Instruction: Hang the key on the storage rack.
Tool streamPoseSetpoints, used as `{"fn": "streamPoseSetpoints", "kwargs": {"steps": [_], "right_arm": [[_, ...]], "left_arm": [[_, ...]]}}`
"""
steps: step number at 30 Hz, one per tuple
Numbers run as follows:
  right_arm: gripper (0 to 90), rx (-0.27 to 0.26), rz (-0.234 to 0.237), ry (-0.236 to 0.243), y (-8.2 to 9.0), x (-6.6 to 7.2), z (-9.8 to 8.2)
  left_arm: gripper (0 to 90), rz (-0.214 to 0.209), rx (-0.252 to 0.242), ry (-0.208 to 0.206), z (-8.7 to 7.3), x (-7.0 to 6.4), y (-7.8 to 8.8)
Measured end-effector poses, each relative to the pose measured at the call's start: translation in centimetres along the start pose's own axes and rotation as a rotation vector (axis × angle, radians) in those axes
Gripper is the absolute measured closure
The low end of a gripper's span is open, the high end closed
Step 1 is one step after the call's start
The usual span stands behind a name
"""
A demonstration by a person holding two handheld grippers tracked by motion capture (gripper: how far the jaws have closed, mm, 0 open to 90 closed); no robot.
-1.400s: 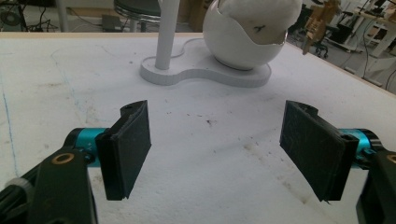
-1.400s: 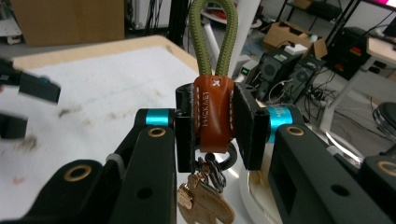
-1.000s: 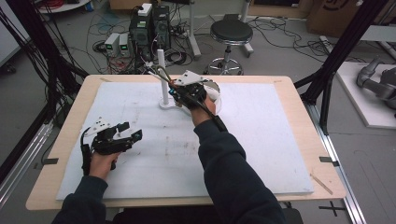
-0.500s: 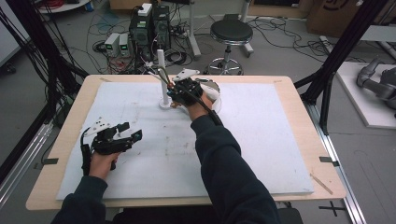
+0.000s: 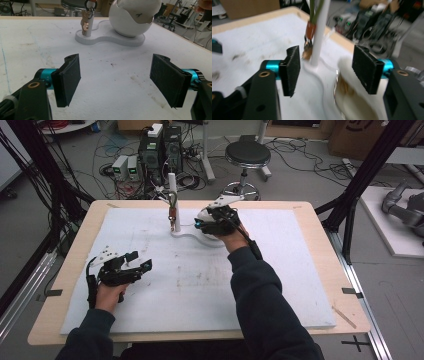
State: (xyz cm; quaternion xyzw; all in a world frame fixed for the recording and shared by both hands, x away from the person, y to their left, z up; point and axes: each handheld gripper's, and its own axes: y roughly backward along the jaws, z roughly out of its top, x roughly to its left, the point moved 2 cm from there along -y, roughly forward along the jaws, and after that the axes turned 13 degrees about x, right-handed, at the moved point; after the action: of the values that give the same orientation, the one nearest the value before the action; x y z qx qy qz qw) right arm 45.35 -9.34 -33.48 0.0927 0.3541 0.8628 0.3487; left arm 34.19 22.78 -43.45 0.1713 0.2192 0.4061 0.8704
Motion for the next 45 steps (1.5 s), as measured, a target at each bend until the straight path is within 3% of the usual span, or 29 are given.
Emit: {"fn": "streamPoseSetpoints", "kwargs": {"steps": [1,2,4,7,8,9,11,13,14,21,24,31,34,45], "right_arm": [[40.1,0.000,0.000,0.000,0.0,0.0,0.0],[37.8,-0.025,0.022,0.001,0.8,-0.5,-1.3],[31.5,0.013,0.037,-0.011,1.4,-1.1,-2.5],[31.4,-0.006,0.091,-0.008,2.2,-1.5,-3.9],[28.6,0.001,0.082,-0.009,2.9,-2.1,-5.4],[28.6,0.001,0.082,-0.009,2.9,-2.1,-5.4],[27.4,-0.017,0.087,-0.043,3.7,-2.8,-7.0],[23.6,-0.027,0.052,-0.088,4.9,-3.7,-9.6],[23.6,-0.027,0.052,-0.088,4.9,-3.7,-9.6],[21.2,-0.019,-0.105,-0.154,8.0,-3.9,-15.6],[21.3,0.007,-0.130,-0.150,8.8,-3.8,-17.4],[21.3,0.025,-0.165,-0.171,9.7,-3.4,-19.9],[21.3,0.015,-0.163,-0.205,9.9,-3.4,-20.9],[21.3,0.001,-0.171,-0.238,10.5,-3.7,-21.4]], "left_arm": [[24.5,0.000,0.000,0.000,0.0,0.0,0.0],[24.4,-0.002,-0.001,-0.001,0.0,0.0,0.0],[24.2,-0.002,-0.003,-0.002,0.0,0.0,0.0],[24.0,-0.002,-0.003,-0.004,0.0,0.0,0.0],[23.5,-0.004,-0.005,-0.004,0.0,-0.1,0.0],[23.5,-0.007,-0.010,-0.006,0.1,-0.1,0.0],[22.2,-0.005,-0.013,-0.012,0.1,-0.2,0.0],[19.8,-0.002,-0.015,-0.016,0.2,-0.2,-0.1],[19.4,0.001,-0.014,-0.015,0.2,-0.2,-0.1],[19.4,-0.002,-0.013,-0.028,0.4,-0.5,-0.3],[19.4,-0.004,-0.008,-0.037,0.5,-0.6,-0.5],[19.4,-0.001,-0.005,-0.038,0.5,-0.8,-0.5],[19.4,0.000,-0.007,-0.039,0.5,-0.9,-0.5],[19.5,0.007,-0.017,-0.050,0.5,-1.2,-0.1]]}}
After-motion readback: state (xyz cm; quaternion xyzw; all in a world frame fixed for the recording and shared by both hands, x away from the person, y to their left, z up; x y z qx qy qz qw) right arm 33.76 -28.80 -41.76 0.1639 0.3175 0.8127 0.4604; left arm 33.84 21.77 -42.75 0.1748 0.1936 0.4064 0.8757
